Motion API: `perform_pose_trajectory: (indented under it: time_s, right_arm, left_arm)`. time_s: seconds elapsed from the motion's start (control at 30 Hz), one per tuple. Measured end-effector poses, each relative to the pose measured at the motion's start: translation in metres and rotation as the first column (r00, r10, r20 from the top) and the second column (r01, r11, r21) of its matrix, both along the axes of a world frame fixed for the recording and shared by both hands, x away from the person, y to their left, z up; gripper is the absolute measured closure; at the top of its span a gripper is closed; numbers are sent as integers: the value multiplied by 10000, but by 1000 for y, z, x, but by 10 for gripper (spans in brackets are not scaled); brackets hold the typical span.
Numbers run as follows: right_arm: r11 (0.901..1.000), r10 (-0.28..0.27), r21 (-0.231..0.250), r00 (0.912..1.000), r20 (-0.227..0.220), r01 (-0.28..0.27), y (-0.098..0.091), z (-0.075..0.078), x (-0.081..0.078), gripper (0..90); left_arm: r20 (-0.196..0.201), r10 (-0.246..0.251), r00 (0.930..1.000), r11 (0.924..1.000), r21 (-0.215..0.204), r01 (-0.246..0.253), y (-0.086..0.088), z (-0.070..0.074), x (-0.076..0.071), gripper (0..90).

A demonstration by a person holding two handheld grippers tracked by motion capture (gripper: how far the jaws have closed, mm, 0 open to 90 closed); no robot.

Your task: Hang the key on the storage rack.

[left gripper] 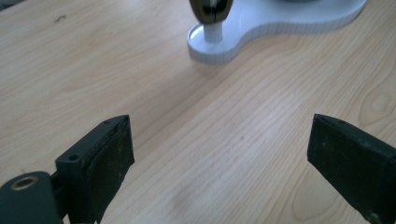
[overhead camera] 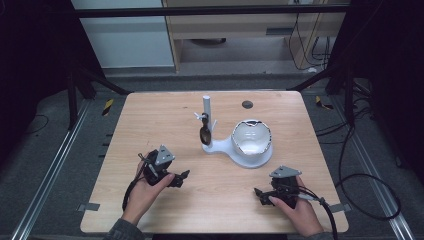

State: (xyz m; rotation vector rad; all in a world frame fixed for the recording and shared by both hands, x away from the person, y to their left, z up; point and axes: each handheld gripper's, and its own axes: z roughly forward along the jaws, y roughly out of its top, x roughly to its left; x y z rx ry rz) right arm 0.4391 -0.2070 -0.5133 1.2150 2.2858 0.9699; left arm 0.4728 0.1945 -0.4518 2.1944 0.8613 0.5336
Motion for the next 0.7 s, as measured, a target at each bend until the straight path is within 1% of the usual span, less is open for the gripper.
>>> perform_pose_trajectory:
  time_s: [0.03, 0.1, 0.2, 0.27, 0.37, 0.47, 0.63, 0.7]
  right_arm:
    - [10000, 1, 0, 10000, -1, -1, 0, 0, 0, 4]
    - [10000, 4, 11, 10000, -6, -4, 0, 0, 0, 4]
    - [10000, -6, 6, 10000, -4, 6, 0, 0, 0, 4]
    - [10000, -9, 2, 10000, 0, 9, 0, 0, 0, 4]
    - [10000, -15, 3, 10000, -3, 15, 0, 0, 0, 4]
    - [10000, -4, 12, 10000, -5, 4, 0, 0, 0, 4]
    - [10000, -15, 15, 10000, -8, 15, 0, 0, 0, 4]
    - [10000, -37, 31, 10000, -22, 37, 0, 0, 0, 4]
  left_arm:
    - [-22, 64, 10000, 9999, 113, -63, 2, -1, 0, 65]
    - [-76, 162, 9998, 9997, 195, -160, 8, -3, -1, 65]
    - [-242, 327, 9992, 9993, 184, -323, 17, -5, -1, 63]
    - [-382, 536, 9978, 9985, 142, -531, 24, -9, -1, 63]
    - [-537, 882, 9947, 9961, 40, -881, 34, -16, -1, 63]
    - [-692, 1086, 9917, 9941, 43, -1086, 42, -21, 0, 63]
    - [-639, 1501, 9866, 9886, -13, -1505, 55, -22, 3, 63]
    - [-612, 1775, 9822, 9840, -39, -1781, 60, -24, 5, 63]
